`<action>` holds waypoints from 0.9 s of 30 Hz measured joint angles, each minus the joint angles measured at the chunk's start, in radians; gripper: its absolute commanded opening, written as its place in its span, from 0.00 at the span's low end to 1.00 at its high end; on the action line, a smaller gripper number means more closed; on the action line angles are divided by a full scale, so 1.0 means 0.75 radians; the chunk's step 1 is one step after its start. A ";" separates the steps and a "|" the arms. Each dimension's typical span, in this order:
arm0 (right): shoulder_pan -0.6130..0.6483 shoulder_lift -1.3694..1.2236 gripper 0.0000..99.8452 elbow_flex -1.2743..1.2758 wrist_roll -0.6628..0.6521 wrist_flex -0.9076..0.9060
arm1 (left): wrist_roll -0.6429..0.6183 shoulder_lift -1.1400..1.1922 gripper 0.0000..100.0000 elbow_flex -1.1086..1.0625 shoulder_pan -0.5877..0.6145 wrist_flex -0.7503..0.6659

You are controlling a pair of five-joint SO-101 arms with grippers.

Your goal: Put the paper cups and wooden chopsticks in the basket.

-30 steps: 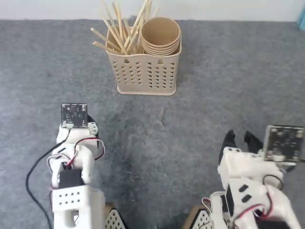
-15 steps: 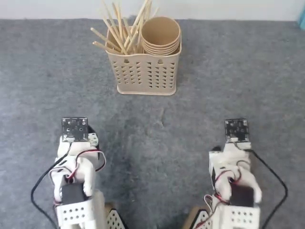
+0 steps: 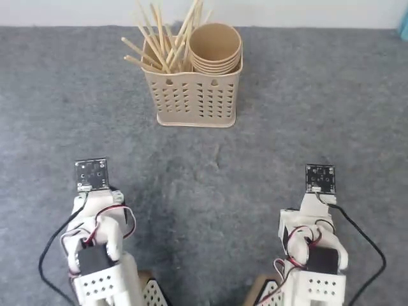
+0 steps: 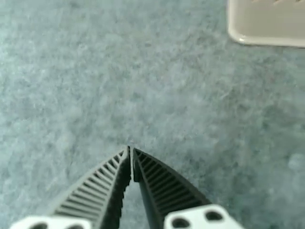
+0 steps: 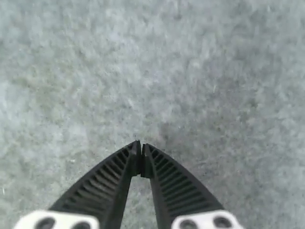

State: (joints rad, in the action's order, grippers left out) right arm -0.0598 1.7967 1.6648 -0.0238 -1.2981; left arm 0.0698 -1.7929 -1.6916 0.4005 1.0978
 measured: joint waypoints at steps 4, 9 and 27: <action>0.002 0.000 0.01 0.000 0.000 -0.002 | 0.000 0.000 0.01 0.000 0.008 0.027; 0.002 0.002 0.01 0.000 0.000 -0.002 | 0.002 -0.002 0.01 0.000 0.010 0.074; 0.002 0.002 0.01 0.000 0.000 -0.002 | 0.002 -0.002 0.01 0.000 0.031 0.205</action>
State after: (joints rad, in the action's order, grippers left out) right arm -0.0583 1.7983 1.6648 -0.0238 -1.2996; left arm 0.0713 -1.7944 -1.6916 0.4235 1.2513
